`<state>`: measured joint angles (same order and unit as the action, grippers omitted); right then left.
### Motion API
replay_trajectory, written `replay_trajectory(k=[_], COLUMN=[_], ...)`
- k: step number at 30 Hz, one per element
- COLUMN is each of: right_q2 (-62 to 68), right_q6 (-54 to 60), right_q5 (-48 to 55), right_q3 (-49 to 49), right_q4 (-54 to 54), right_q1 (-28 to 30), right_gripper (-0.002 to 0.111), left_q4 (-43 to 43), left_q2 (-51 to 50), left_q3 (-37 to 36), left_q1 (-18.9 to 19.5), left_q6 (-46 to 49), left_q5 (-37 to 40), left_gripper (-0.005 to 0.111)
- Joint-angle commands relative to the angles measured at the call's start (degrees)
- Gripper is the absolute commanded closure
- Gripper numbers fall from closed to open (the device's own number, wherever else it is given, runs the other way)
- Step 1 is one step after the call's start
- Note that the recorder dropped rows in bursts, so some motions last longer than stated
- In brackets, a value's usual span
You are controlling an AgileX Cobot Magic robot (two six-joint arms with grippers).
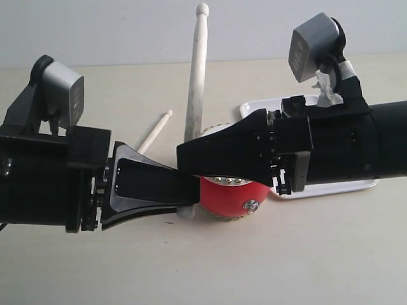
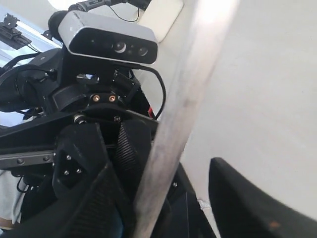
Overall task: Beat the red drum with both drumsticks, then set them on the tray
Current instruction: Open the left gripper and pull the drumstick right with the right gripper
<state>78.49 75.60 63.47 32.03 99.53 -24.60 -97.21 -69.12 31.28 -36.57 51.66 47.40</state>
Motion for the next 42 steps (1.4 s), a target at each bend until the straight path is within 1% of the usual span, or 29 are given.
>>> replay_trajectory(k=[1,7,10,11,14,17,18,19,20,22,26,27,28,29,32,34,36,37,39,40,42], right_q2=[0.2,0.2,0.2,0.2,0.2,0.2,0.2,0.2,0.2,0.2,0.2,0.2,0.1,-0.2,-2.3,-4.5,-6.9,-8.1,-10.1,-11.1,-12.9], right_q6=[0.1,0.1,0.0,-0.3,-0.8,-0.8,-0.9,-0.9,-1.1,-1.2,-1.2,-1.2,-1.2,-1.6,-4.3,-6.3,-10.2,-13.4,-19.4,-22.3,-27.4], right_q5=[-1.4,-1.4,-1.5,-1.3,-0.9,0.1,0.2,0.2,0.2,0.2,-0.1,-0.3,-0.9,-2.4,-9.5,-12.8,-14.5,-15.1,-16.3,-16.9,-18.8], right_q3=[0.4,0.4,0.4,0.4,0.4,0.4,0.4,0.4,0.4,0.4,0.4,0.4,0.4,0.4,0.4,0.4,0.4,0.4,0.4,0.4,0.4], right_q4=[0.4,0.4,0.4,0.4,0.4,0.4,0.4,0.4,0.4,0.4,0.4,0.4,0.4,0.4,0.4,0.4,0.4,0.4,-0.1,-3.3,-11.1], right_q1=[-0.1,-0.1,-0.1,-0.1,-0.1,-0.1,-0.1,-0.1,-0.1,-0.1,-0.1,-0.1,-0.1,-0.1,-0.1,0.8,2.7,4.0,6.8,8.3,10.8], right_gripper=[0.055,0.055,0.059,0.061,0.074,0.090,0.098,0.105,0.108,0.108,0.108,0.108,0.108,0.108,0.108,0.108,0.108,0.108,0.108,0.108,0.108], left_q4=[-0.7,-1.0,-1.2,-1.2,-1.2,-1.2,-1.2,-1.2,-1.2,-1.2,-1.1,-0.6,-0.1,1.1,7.6,13.9,21.5,26.9,41.8,50.5,65.7], left_q2=[-0.5,-0.5,-0.5,-0.5,-0.5,-0.5,-0.5,-0.5,-0.5,-0.5,-0.5,-0.5,-0.5,-0.5,0.0,0.7,1.7,2.1,2.2,2.1,1.4], left_q3=[-0.1,-0.1,-0.1,-0.1,-0.1,-0.1,-0.1,-0.1,-0.1,-0.1,-0.1,-0.1,-0.1,-0.1,-0.1,0.0,0.3,1.0,3.4,5.2,9.1], left_q1=[-0.8,-4.6,-4.7,-4.7,-4.7,-4.7,-4.7,-4.7,-4.7,-4.7,-4.7,-4.7,-4.6,-4.5,-2.3,0.4,4.1,6.0,9.2,10.4,11.0], left_q6=[0.5,0.5,0.5,0.5,0.5,1.0,1.6,1.9,1.9,2.0,2.0,2.0,2.0,2.0,-1.6,-5.6,-9.3,-12.3,-21.2,-26.9,-37.2], left_q5=[2.3,-3.6,-4.4,-4.5,-6.0,-7.0,-7.0,-6.6,-6.3,-5.8,-5.8,-5.8,-5.8,-6.0,-6.6,-6.6,-6.3,-6.2,-6.0,-5.6,-4.6], left_gripper=[0.107,0.107,0.107,0.107,0.107,0.107,0.105,0.101,0.094,0.078,0.030,0.021,0.017,0.018,0.022,0.027,0.031,0.031,0.031,0.031,0.031])
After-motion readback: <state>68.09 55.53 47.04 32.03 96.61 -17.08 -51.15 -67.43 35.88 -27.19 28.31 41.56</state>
